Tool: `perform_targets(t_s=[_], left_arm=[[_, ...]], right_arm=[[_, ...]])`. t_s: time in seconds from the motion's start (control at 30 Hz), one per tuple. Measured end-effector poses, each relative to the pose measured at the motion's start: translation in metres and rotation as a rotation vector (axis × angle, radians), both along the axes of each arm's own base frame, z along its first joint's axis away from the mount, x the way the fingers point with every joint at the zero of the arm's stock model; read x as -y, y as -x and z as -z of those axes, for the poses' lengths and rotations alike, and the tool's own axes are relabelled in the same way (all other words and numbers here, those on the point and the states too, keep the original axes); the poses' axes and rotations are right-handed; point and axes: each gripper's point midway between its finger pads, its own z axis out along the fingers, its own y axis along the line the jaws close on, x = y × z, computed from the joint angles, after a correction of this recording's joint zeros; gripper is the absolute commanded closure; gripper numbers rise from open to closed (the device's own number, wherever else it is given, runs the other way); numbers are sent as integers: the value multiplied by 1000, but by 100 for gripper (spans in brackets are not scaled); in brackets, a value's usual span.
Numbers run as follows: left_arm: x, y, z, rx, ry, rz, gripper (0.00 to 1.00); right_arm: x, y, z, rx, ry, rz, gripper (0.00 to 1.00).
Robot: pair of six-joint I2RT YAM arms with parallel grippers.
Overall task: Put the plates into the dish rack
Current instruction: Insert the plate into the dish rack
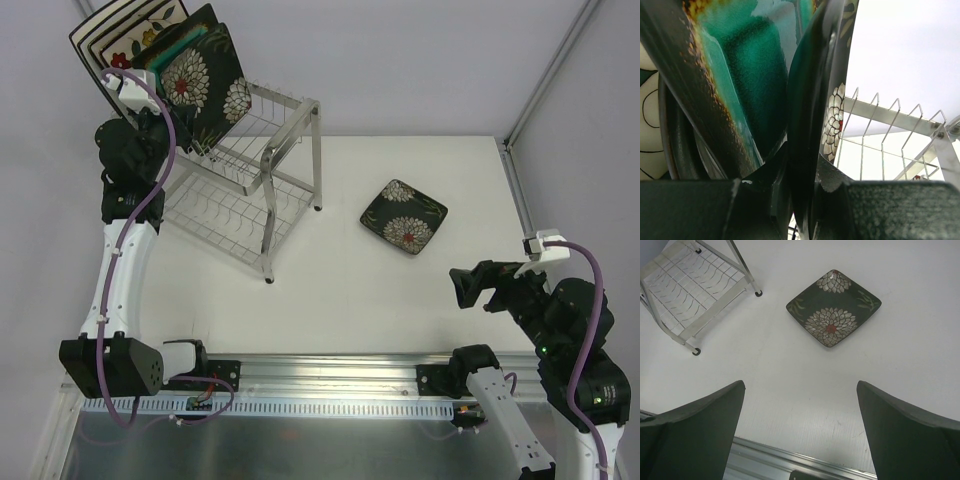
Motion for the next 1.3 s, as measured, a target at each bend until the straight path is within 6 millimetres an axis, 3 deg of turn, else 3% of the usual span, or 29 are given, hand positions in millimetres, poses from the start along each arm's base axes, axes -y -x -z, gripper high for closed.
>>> perform_targets(t_s=[0.13,0.5,0.63,0.87,1.03,1.3], left_arm=[[0,0,0,2,0,0,77],[1,3,-25,86,-3,-6,59],[3,7,-30,99,-3,0,47],[3,21,-48,148,-2,-10,25],[-1,31,-59,182,8,-37,18],[-6,48,-62,193,25,-65,5]], right_arm=[[0,0,0,0,0,0,0],[-1,-2,0,2,-1,-3,0],[-1,-3,1,2,-1,-3,0],[-2,-5,1,-1,-1,-4,0],[-2,-5,2,-3,-1,-4,1],[-3,-7,7,-20,-9,1,0]])
